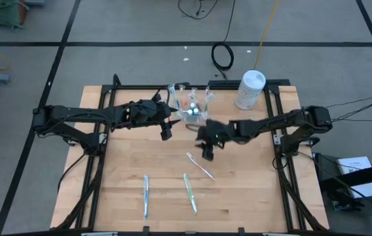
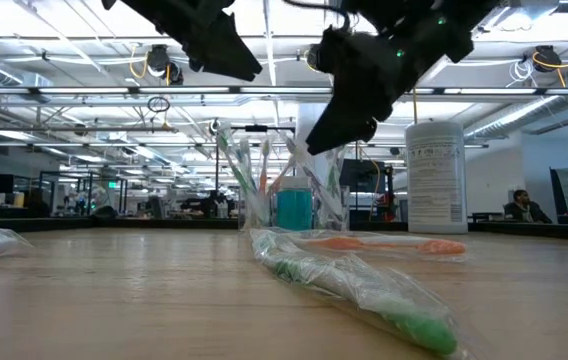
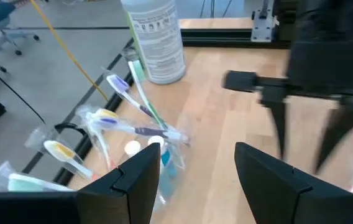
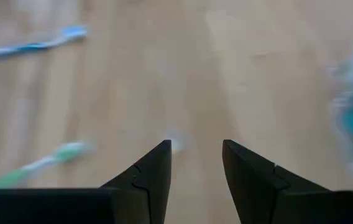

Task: Pick & Place toothbrushing station
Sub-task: Put the orange toothbrush into the transparent organizer

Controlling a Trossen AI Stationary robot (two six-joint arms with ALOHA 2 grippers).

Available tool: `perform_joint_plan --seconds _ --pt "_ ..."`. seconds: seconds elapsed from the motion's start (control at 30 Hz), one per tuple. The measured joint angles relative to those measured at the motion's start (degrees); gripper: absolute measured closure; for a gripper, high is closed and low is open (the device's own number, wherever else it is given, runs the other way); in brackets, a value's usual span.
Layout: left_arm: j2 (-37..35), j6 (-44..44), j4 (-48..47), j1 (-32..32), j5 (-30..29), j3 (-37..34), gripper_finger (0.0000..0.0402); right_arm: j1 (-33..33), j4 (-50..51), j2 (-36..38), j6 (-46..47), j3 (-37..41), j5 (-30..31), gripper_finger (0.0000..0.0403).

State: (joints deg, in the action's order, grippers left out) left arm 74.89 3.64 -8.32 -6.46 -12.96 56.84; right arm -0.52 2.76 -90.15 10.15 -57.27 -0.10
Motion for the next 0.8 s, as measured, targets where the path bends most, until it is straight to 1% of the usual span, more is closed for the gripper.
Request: perform_joint_plan --seconds 0.1,0.2,0.27,0.37,0.47,0.67,0.8 --pt "0.0 -1.6 -1.1 0.9 0.0 0.0 0.0188 3.7 -4.4 -0.8 5.4 1.7 0.3 0.0267" --pt "0.0 -3.4 -3.2 2.0 0.0 0.0 0.0188 7.1 -9.6 -1.3 13.3 4.4 4.9 0.0267" --pt "0.0 -4.2 -4.8 2.6 0.0 0.0 0.0188 9.3 -12.6 -2.3 14.5 5.6 7.7 0.0267" --pt "0.0 -4.2 -6.8 3.6 0.0 0.0 0.0188 12.2 -12.2 -3.9 14.7 6.0 10.6 0.0269" --pt "0.0 -4.2 -6.9 4.4 0.0 0.0 0.0188 12.8 -12.4 -5.8 15.4 5.0 11.9 0.0270" --pt "0.0 -4.6 -6.5 4.8 -0.1 0.0 0.0188 10.7 -12.1 -11.1 14.6 1.1 11.6 0.0270" --pt "0.0 -5.9 -6.8 4.8 -0.1 0.0 0.0188 9.4 -12.0 -14.0 15.4 -0.4 5.8 0.0270"
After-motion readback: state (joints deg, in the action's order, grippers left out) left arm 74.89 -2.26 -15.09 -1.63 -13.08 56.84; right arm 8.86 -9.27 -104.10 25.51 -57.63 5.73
